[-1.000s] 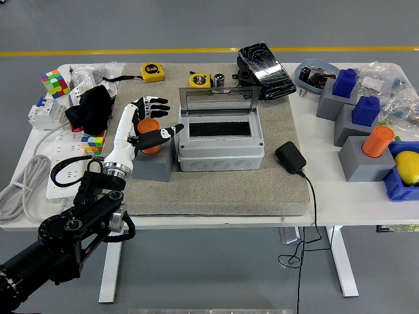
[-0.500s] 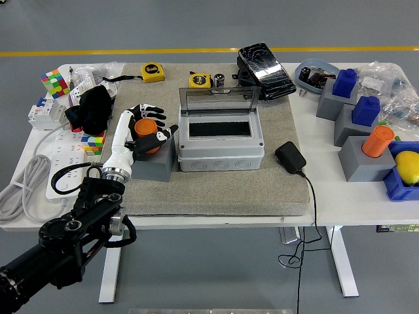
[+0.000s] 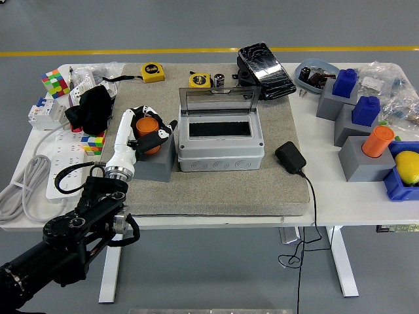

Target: Fetch the battery,place it into the box,close the lid of the box

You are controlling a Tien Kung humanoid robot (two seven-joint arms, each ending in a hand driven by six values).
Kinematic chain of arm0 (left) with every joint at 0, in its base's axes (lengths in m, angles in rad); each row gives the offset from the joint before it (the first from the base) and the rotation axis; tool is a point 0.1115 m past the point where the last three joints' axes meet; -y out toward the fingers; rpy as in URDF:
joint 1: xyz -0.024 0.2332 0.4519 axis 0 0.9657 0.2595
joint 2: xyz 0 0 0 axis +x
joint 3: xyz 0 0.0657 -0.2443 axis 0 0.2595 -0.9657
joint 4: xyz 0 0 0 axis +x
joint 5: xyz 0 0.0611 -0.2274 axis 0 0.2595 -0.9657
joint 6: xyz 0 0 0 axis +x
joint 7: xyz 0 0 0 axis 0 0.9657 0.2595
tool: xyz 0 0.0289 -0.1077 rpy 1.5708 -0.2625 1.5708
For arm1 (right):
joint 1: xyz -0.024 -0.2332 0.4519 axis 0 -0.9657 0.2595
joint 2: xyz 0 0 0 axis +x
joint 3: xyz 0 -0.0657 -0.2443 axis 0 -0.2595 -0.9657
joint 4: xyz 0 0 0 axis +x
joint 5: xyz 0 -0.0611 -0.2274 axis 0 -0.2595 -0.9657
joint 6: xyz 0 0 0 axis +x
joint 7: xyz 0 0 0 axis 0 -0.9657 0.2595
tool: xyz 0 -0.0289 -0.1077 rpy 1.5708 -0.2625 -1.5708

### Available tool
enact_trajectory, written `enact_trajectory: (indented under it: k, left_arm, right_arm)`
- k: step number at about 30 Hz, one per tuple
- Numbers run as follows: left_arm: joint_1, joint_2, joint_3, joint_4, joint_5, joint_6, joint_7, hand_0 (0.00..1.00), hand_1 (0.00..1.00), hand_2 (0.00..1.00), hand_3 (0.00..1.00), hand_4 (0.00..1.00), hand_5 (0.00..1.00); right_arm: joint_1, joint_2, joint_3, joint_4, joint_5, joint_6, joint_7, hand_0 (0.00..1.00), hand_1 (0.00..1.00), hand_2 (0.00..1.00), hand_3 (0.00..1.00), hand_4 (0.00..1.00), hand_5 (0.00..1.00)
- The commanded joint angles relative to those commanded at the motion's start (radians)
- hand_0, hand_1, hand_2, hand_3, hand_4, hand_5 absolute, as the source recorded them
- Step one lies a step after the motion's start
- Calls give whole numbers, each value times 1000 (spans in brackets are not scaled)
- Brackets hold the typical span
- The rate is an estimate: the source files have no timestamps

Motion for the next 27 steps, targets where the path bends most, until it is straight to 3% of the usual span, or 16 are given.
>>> enact_trajectory:
  k: [11,15,24,27]
  left_arm:
    - [-6,2,6,-5,34,2,-6,106,69,133,188,756,2]
    - [-9,10,-8,-42,132,17,19,105,69,137,188,758,2]
    - [-55,34,0,-176,449,74,117,100,71,138,189,751,2]
    - [-87,38,36,-212,565,89,192,100,71,138,189,751,2]
  right_arm:
    - [-2,-2,-5,-1,3,1,0,703,726,719,704,998,698]
    - [-2,-2,-6,-1,2,1,0,704,726,719,704,998,698]
    - [-4,-2,-3,0,1,1,0,703,726,719,704,998,698]
    - [-4,-3,-2,-1,1,1,0,703,726,719,704,998,698]
